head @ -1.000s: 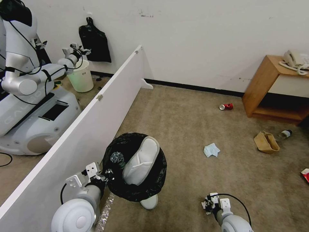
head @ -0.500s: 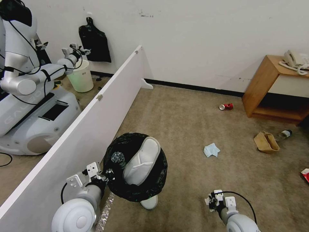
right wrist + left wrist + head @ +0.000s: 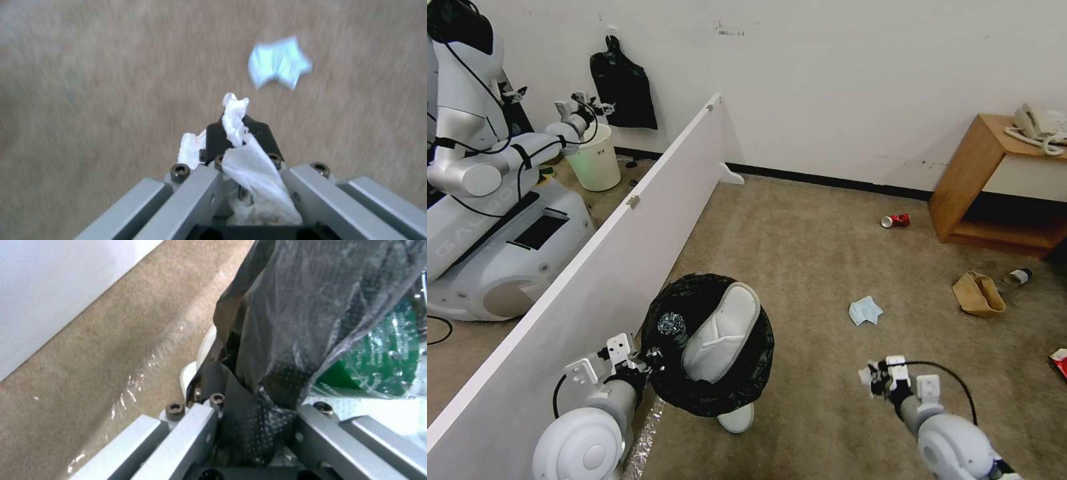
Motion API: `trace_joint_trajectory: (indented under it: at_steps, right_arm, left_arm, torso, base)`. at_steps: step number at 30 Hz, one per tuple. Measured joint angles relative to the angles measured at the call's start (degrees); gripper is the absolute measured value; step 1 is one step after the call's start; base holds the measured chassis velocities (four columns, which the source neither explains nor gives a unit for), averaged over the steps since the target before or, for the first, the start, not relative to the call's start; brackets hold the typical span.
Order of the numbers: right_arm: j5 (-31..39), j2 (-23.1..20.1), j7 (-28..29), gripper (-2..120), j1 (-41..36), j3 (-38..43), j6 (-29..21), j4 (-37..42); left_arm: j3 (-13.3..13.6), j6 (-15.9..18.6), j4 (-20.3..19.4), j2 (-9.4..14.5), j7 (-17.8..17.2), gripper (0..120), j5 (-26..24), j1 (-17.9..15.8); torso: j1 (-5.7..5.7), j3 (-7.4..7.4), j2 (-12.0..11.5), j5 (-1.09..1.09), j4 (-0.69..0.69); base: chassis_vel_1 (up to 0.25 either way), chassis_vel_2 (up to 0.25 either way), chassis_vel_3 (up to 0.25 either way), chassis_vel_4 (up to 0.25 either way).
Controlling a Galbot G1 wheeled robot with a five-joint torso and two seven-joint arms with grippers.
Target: Pick up the trash bin, then pick up the garbage from the floor and place it into the trash bin.
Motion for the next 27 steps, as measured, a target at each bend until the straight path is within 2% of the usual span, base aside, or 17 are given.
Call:
trace_joint_trajectory:
  at_steps: [11, 16, 27]
  right_arm:
    - [5.02, -7.21, -1.62, 0, -0.76, 8.36, -0.04, 11.5]
    - [8.34, -10.61, -4.03, 0, -0.04, 12.38, 0.04, 16.81]
    - [11.14, -13.99, -7.26, 0, 2.21, 15.34, 3.06, 21.59]
  left_arm:
    - [2.06, 0.35, 1.7, 0.99, -0.06, 0, -0.04, -0.84]
    - [3.19, 0.58, 2.65, 1.14, 0.06, 0, 0.17, -1.22]
    - [6.26, 0.97, 3.32, 1.24, 0.08, 0, 0.81, -1.7]
  torso:
    - [0.0, 0.0, 0.0, -0.01, 0.0]
    - [0.0, 0.0, 0.0, 0.0, 0.01]
    - [0.0, 0.0, 0.0, 0.0, 0.0]
  base:
    - [0.0, 0.0, 0.0, 0.0]
    - [0.0, 0.0, 0.0, 0.0]
    - [0.0, 0.0, 0.0, 0.0]
